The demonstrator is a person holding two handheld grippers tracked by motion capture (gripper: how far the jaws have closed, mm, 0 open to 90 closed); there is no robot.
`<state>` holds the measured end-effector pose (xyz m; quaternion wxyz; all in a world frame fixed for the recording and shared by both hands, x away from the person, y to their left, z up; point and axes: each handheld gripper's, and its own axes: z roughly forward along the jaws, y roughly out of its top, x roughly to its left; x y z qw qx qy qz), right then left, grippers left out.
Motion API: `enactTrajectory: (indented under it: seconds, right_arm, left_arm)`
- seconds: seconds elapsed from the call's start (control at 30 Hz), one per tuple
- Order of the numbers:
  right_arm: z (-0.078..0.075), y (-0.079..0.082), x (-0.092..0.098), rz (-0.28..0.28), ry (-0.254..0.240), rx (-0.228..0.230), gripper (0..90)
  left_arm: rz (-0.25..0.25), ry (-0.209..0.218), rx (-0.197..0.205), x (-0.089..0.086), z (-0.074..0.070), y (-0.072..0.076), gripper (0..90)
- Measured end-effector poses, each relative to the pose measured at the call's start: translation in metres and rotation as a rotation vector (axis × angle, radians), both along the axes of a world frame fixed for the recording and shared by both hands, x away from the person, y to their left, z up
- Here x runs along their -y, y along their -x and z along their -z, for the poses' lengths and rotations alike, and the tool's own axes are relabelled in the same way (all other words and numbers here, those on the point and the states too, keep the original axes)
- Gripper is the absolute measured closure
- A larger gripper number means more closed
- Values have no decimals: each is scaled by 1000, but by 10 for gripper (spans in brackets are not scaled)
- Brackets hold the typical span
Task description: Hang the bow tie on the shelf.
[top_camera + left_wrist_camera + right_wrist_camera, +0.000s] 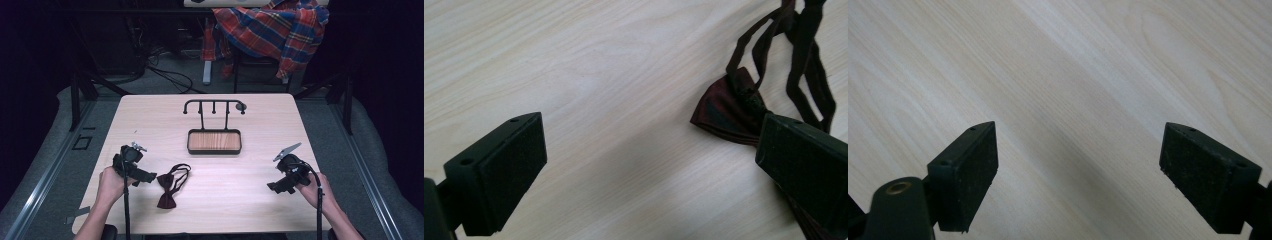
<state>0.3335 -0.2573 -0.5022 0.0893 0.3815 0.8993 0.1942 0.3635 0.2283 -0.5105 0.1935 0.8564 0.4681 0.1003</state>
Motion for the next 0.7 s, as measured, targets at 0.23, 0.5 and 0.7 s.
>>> enactTrajectory:
  seconds: [0.23, 0.5, 0.7]
  right_arm:
    - [-1, 0, 1, 11, -5, 29, 154]
    - [0, 1, -4, -37, 41, 46, 154]
    - [0, 2, -7, -34, 61, 42, 153]
  left_arm:
    - [9, 10, 9, 5, -2, -1, 1]
    - [35, 17, 1, 15, 0, -9, 1]
    - [69, 17, 18, 28, 0, -14, 1]
